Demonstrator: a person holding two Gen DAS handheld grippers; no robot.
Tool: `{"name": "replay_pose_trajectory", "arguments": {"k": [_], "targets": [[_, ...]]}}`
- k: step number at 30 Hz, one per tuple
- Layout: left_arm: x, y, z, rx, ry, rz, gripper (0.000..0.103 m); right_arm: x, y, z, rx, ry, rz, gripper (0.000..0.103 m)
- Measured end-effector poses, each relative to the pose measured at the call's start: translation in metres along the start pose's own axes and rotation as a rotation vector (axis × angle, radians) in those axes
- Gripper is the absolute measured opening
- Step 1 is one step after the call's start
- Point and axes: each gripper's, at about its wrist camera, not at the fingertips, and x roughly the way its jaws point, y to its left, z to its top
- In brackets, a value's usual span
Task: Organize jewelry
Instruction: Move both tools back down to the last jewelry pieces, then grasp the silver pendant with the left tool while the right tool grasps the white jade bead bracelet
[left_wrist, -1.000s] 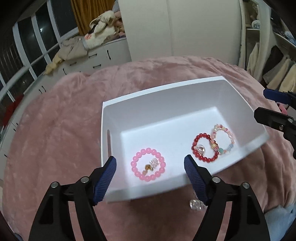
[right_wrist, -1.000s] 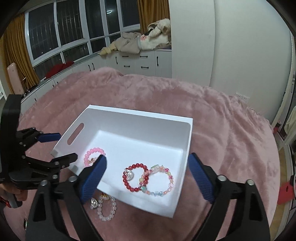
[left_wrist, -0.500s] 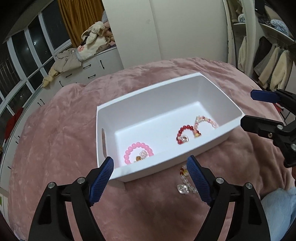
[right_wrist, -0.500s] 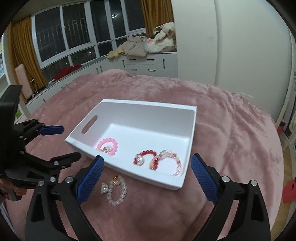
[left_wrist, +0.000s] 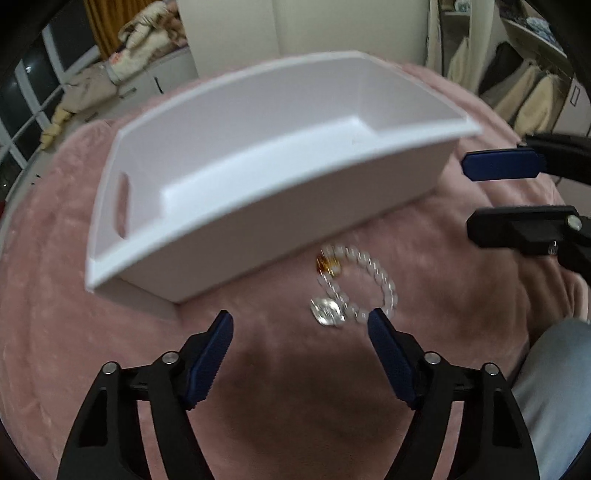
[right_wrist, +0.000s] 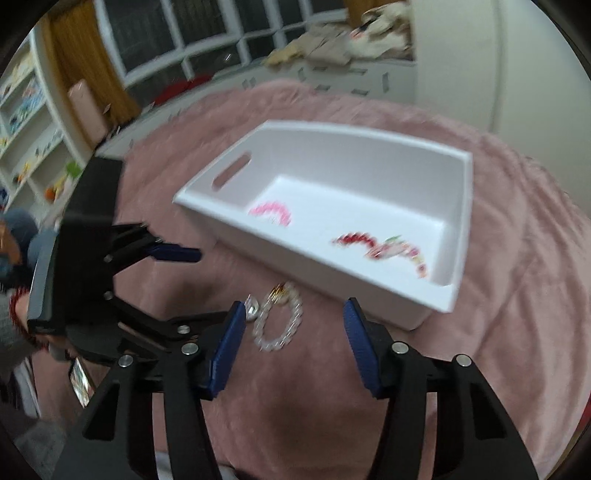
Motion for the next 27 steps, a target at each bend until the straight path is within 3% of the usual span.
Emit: {"name": "replay_pose_trajectory", "arguments": {"k": [5,13,21,26,27], "targets": [[0.016,0.001,-0.004,-0.003,0.021,-0.028,0.073,0.031,0.011,0.004,-0.058,0.079,0.005,0.049],[0.034,0.014,-0.005,-0.03,0.049,-0.076,0.059,0.071,0.015,0.008,-0.085,0.163,0.014,0.038],[0.043,0.015,-0.008,-0.011,0.05,-0.091,0.049,0.102,0.011,0.004,-0.092,0.261,0.005,0.005],[0.041,0.02,-0.008,-0.019,0.036,-0.101,0.037,0.098,0.012,0.004,-0.099,0.24,-0.009,0.001],[0.04,0.021,-0.009,-0.023,0.034,-0.103,0.03,0.095,0.011,0.004,-0.089,0.234,-0.009,0.001]]}}
